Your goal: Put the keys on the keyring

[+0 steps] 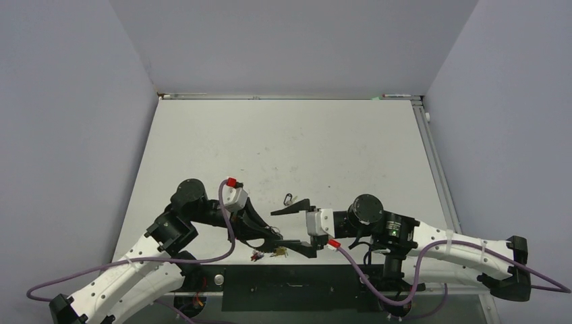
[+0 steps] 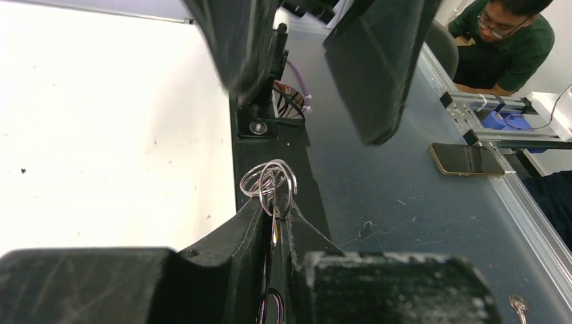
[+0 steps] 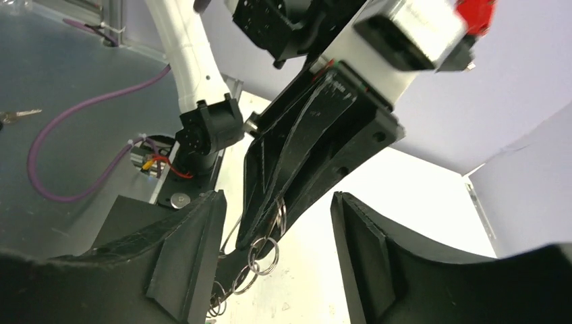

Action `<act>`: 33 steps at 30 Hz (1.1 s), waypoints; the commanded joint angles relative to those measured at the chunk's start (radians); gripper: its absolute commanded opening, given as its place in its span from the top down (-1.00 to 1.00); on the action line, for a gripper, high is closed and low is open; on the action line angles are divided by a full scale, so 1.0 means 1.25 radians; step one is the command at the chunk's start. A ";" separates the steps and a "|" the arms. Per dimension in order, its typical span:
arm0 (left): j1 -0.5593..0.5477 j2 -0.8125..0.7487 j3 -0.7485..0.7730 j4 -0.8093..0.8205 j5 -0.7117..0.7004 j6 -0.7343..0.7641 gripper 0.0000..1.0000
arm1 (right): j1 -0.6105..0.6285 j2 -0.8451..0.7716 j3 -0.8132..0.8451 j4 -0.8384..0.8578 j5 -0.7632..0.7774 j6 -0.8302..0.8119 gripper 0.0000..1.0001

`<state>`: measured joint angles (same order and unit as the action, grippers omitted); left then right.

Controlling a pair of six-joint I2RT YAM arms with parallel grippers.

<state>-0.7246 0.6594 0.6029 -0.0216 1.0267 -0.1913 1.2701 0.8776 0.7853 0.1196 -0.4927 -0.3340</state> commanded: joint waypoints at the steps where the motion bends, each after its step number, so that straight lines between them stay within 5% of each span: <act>1: 0.005 -0.001 0.046 -0.041 -0.032 0.052 1.00 | 0.001 -0.045 -0.013 0.069 0.048 0.023 -0.21; 6: 0.008 -0.012 0.049 -0.079 -0.109 0.088 1.00 | 0.001 -0.093 -0.056 0.144 0.204 0.046 -0.22; 10: 0.017 -0.018 0.062 -0.144 -0.260 0.127 1.00 | 0.001 -0.095 -0.074 0.185 0.525 0.198 -0.22; 15: 0.025 -0.028 0.056 -0.167 -0.389 0.149 1.00 | -0.002 0.002 0.041 -0.092 0.947 0.464 -0.26; 17: 0.031 -0.033 0.055 -0.174 -0.434 0.149 1.00 | -0.011 0.067 0.085 -0.217 1.023 0.561 -0.32; 22: 0.063 -0.054 0.049 -0.170 -0.534 0.148 1.00 | -0.080 0.262 0.172 -0.385 0.935 0.737 -0.50; 28: 0.074 -0.080 0.041 -0.174 -0.617 0.149 1.00 | -0.168 0.471 0.259 -0.467 0.797 0.818 -0.20; 33: 0.074 -0.095 0.032 -0.167 -0.644 0.148 1.00 | -0.169 0.559 0.261 -0.450 0.787 0.907 -0.20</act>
<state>-0.6376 0.5606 0.6201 -0.2699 0.2836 -0.0132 1.0531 1.5455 1.0695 -0.4179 0.5205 0.6712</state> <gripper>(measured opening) 0.073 0.600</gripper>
